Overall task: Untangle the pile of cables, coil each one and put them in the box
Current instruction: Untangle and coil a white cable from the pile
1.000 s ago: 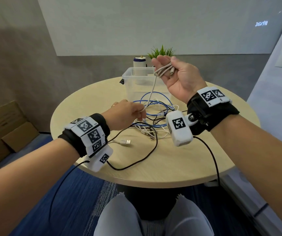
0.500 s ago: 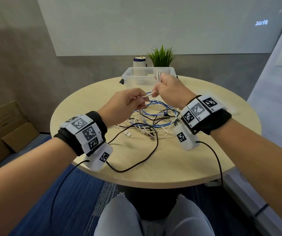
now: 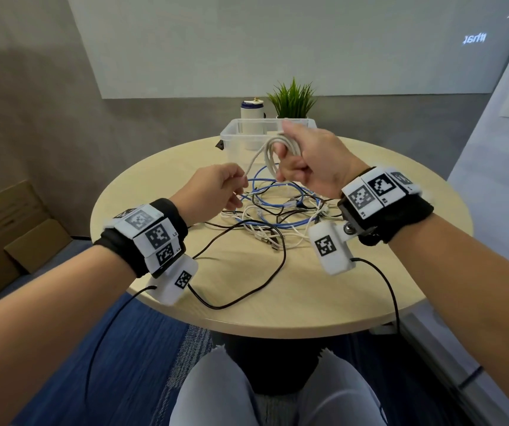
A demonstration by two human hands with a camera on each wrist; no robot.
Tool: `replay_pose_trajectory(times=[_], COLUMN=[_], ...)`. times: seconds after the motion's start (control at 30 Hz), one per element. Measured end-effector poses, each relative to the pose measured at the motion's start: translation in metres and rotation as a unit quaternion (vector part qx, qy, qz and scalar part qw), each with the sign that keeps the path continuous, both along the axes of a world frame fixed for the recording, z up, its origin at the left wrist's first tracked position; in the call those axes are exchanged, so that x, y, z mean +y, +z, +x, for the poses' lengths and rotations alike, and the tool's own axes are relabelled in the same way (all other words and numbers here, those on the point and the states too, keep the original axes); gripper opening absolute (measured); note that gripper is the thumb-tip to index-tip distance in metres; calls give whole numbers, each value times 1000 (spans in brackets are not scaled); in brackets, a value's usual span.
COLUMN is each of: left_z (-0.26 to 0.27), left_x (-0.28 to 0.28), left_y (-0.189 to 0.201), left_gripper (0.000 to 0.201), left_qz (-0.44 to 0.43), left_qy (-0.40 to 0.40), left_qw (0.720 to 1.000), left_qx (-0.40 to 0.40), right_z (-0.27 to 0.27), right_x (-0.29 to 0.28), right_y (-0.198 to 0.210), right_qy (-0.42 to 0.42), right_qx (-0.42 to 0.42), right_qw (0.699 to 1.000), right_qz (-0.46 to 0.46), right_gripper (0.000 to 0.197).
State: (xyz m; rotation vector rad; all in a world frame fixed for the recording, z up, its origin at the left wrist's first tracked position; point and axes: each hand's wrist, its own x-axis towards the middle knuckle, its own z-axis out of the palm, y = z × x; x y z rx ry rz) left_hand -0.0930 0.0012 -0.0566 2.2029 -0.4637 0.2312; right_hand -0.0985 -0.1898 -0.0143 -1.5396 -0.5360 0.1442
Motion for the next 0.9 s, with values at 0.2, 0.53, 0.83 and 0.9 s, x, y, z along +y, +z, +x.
replay_pose_trajectory(times=[0.2, 0.53, 0.83, 0.9], left_z=[-7, -12, -13, -11], left_x=[-3, 2, 7, 8], left_y=[-2, -2, 10, 8], left_gripper=[23, 22, 23, 25], left_qz=[80, 221, 190, 121], left_qy=[-28, -3, 75, 93], left_qw=[996, 975, 978, 988], left_qx=[29, 17, -39, -18], right_z=[3, 6, 5, 4], right_x=[-2, -5, -3, -3], right_y=[8, 11, 16, 17], right_qy=[2, -62, -79, -69], right_qx=[52, 77, 97, 100], right_qw=[989, 959, 944, 942], right_qz=[136, 266, 304, 313], right_gripper=[41, 37, 37, 38])
